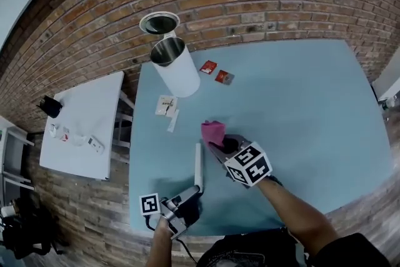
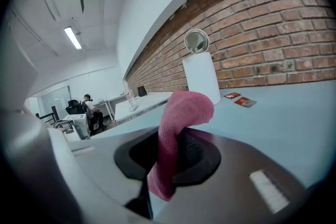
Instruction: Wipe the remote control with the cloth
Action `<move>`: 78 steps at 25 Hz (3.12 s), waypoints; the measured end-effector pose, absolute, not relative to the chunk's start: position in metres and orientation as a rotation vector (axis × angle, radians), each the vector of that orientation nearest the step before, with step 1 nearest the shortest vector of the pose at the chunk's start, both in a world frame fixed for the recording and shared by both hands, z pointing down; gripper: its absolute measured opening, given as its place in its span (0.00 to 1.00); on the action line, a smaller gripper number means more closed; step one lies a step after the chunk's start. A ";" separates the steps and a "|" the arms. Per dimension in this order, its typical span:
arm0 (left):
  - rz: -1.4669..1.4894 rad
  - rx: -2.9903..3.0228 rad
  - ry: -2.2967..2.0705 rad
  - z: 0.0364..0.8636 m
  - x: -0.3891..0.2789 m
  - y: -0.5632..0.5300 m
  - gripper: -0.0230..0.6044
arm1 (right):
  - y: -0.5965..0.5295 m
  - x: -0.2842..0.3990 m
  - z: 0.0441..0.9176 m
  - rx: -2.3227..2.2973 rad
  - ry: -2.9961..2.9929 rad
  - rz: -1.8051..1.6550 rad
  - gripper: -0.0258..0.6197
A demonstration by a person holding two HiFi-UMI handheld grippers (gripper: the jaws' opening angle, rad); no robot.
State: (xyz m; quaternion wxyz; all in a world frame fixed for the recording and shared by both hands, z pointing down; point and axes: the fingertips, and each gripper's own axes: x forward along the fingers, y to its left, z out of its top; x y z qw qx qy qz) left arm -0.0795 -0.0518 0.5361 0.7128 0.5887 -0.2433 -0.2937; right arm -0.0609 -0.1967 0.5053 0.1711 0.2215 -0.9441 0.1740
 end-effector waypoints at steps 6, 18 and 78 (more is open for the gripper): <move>-0.763 1.215 -0.477 0.534 -0.092 -0.049 0.43 | -0.197 -0.087 0.525 0.635 -2.689 0.508 0.14; -0.794 1.197 -0.462 0.537 -0.096 -0.047 0.43 | -0.187 -0.092 0.536 0.614 -2.688 0.520 0.14; -0.935 1.156 -0.422 0.532 -0.074 -0.049 0.42 | -0.032 -0.060 0.481 0.720 -2.826 0.938 0.14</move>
